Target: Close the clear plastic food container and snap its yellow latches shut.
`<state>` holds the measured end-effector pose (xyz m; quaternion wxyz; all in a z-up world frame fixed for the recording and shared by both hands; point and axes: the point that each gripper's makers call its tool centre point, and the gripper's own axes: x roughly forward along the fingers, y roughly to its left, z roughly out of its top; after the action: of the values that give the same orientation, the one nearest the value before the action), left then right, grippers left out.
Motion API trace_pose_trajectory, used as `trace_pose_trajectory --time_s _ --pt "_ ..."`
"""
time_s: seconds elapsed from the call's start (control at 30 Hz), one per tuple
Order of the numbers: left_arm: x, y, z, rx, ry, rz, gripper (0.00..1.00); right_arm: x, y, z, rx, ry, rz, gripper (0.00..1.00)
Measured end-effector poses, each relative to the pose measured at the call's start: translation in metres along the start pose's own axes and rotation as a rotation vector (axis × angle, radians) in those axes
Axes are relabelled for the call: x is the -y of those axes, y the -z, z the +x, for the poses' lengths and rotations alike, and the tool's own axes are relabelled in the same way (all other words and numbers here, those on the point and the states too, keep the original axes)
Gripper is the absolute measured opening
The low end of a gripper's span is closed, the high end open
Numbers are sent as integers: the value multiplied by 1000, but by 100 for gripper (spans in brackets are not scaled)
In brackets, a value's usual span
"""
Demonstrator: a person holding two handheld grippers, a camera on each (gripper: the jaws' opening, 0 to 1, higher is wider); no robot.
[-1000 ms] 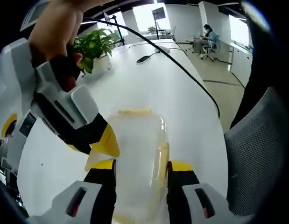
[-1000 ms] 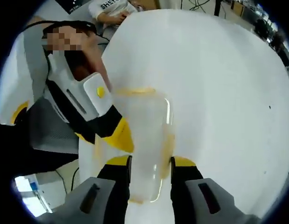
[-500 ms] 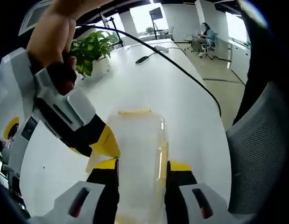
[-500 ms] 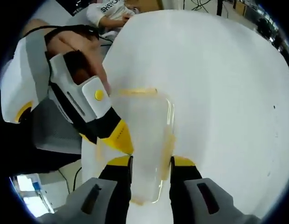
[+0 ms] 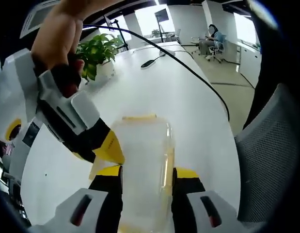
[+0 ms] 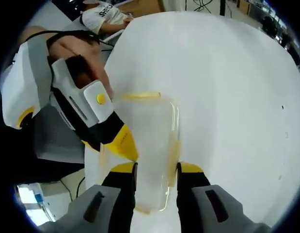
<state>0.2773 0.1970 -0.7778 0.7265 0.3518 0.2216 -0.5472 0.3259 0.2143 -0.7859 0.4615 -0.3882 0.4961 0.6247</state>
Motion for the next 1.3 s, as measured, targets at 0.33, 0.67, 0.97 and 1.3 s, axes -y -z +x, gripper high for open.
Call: trace_pose_trajectory --time_s 0.33,0.67,0.97,1.3 --pt "2 -1 1 -8 -3 7 34 0 -1 -1 -22 17 -15 30" --pt "2 -3 1 -32 8 17 35 -1 -1 -2 -6 45 -25 30" --pt "8 -6 -1 -61 67 -77 45 -5 -1 -4 118 52 -30 30" --pt "7 2 -3 -108 60 -98 64 -7 -2 -8 173 163 -96 30"
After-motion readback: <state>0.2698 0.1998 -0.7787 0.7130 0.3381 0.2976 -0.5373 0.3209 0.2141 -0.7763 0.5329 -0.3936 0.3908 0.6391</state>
